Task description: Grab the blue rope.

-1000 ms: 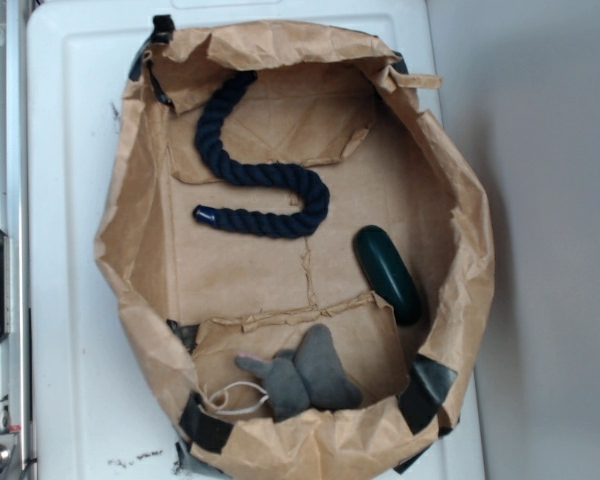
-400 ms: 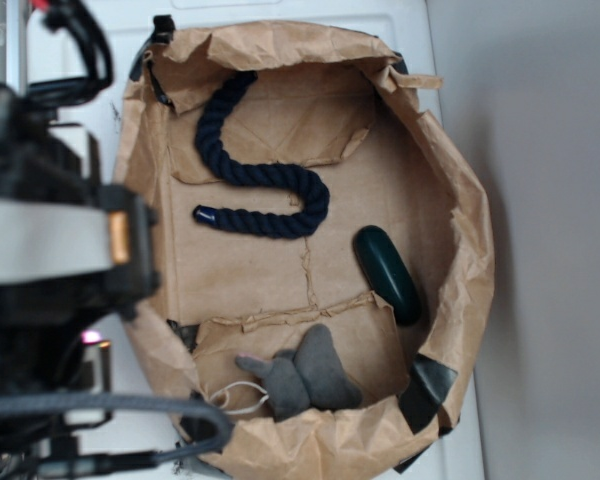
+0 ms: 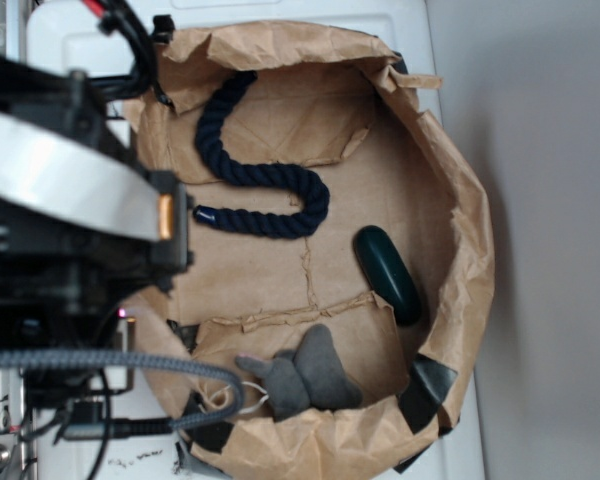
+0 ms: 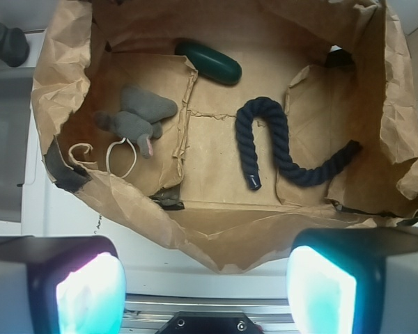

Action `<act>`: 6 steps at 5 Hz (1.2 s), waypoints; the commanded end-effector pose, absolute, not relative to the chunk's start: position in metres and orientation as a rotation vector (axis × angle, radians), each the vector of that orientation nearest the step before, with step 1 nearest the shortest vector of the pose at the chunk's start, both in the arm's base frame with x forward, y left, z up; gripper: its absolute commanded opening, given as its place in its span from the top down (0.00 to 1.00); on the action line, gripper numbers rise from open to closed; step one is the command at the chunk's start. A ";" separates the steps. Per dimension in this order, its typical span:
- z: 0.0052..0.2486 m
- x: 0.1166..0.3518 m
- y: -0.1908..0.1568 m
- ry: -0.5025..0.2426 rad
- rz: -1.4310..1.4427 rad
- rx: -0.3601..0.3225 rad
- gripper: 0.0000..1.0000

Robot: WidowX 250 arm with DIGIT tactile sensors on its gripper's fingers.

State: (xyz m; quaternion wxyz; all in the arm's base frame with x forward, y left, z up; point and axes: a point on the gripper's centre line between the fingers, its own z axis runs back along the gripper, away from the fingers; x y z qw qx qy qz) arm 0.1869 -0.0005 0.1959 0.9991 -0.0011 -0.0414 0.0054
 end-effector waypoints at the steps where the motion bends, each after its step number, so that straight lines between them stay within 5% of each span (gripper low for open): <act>1: 0.202 0.189 0.003 -0.109 0.026 0.002 0.00; 3: 0.202 0.189 0.003 -0.109 0.026 0.002 0.00; 6: 0.168 0.217 0.028 -0.132 0.028 -0.047 0.00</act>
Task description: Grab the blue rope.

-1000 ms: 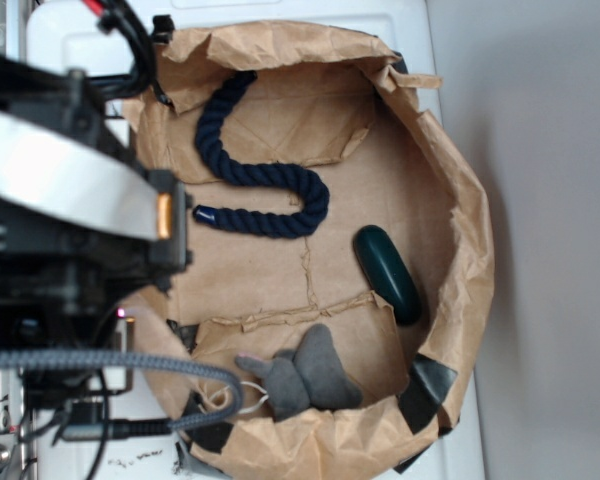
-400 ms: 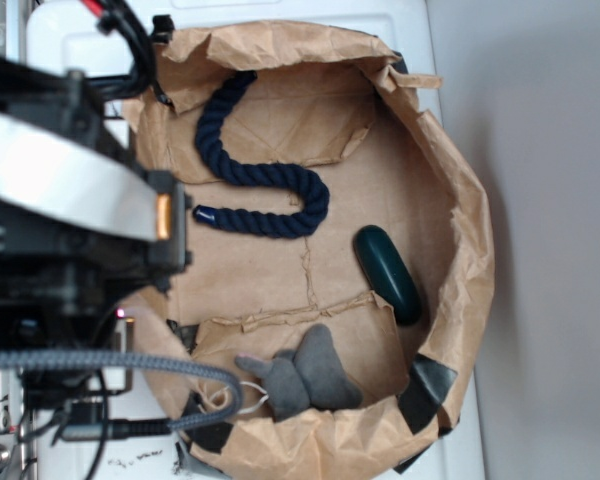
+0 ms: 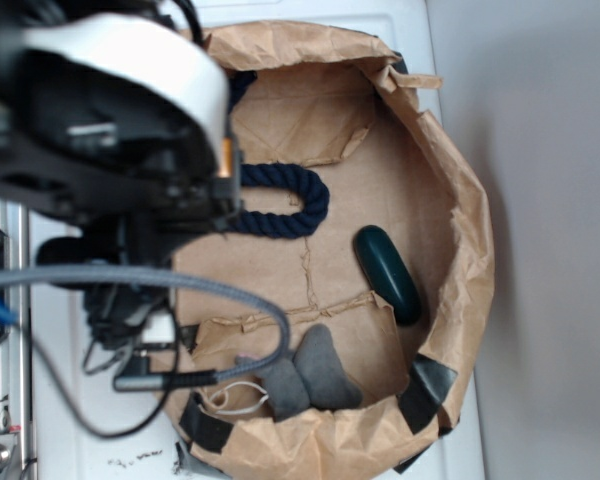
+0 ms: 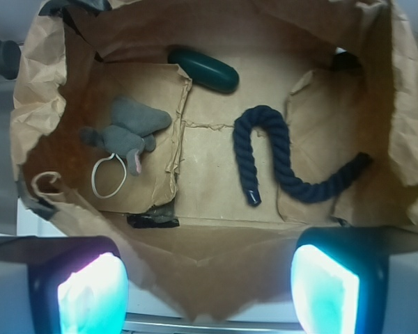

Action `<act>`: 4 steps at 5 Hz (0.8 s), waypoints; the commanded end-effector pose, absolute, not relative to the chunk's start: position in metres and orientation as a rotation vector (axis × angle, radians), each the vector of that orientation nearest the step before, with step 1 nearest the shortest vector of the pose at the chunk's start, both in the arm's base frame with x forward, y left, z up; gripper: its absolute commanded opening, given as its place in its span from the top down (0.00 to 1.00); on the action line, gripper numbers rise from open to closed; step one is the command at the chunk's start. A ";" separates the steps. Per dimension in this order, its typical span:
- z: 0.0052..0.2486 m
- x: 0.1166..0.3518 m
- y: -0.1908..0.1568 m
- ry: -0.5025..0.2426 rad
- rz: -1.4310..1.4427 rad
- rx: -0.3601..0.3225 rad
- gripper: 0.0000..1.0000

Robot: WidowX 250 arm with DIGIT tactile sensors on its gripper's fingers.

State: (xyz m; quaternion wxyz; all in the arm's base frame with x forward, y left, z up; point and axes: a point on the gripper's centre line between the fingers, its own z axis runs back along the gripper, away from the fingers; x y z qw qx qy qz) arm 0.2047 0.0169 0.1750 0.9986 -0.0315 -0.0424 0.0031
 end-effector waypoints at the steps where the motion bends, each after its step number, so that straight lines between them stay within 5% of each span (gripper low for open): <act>1: 0.155 0.230 0.035 -0.129 0.010 -0.071 0.00; 3: 0.117 0.257 0.036 -0.132 0.027 0.051 0.00; 4: 0.111 0.258 0.038 -0.138 0.078 0.038 0.00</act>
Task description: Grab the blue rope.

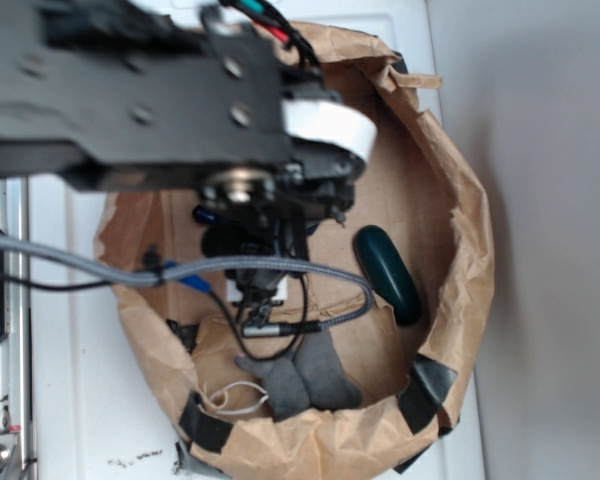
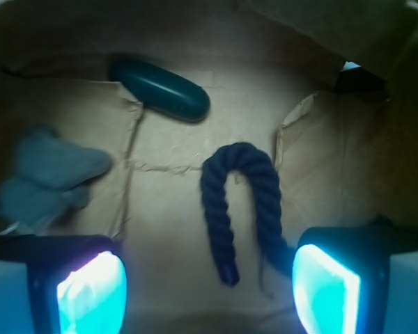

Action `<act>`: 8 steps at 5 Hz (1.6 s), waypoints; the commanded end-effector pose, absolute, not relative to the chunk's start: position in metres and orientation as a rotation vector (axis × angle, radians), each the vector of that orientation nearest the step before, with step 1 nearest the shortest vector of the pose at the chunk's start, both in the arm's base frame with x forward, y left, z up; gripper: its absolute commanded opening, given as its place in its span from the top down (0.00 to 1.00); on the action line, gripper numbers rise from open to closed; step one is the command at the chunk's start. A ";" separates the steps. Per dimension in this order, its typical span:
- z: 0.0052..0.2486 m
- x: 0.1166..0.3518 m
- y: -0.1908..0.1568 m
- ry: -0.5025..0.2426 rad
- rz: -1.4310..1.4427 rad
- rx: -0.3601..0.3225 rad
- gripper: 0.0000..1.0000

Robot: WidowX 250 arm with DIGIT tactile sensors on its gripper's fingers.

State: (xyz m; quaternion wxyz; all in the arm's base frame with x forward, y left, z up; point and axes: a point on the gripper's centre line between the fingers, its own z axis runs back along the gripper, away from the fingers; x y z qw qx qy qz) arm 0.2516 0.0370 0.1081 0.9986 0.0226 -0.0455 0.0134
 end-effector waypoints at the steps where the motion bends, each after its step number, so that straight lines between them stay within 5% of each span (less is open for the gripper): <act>1: 0.096 0.266 0.044 -0.123 0.172 0.013 0.00; 3: 0.088 0.282 0.052 -0.229 -0.073 0.025 0.00; 4: 0.088 0.278 0.058 -0.231 -0.132 -0.024 0.00; 7: 0.077 0.244 0.067 -0.082 -0.177 -0.001 0.00; 8: 0.076 0.240 0.071 -0.105 -0.200 -0.007 0.00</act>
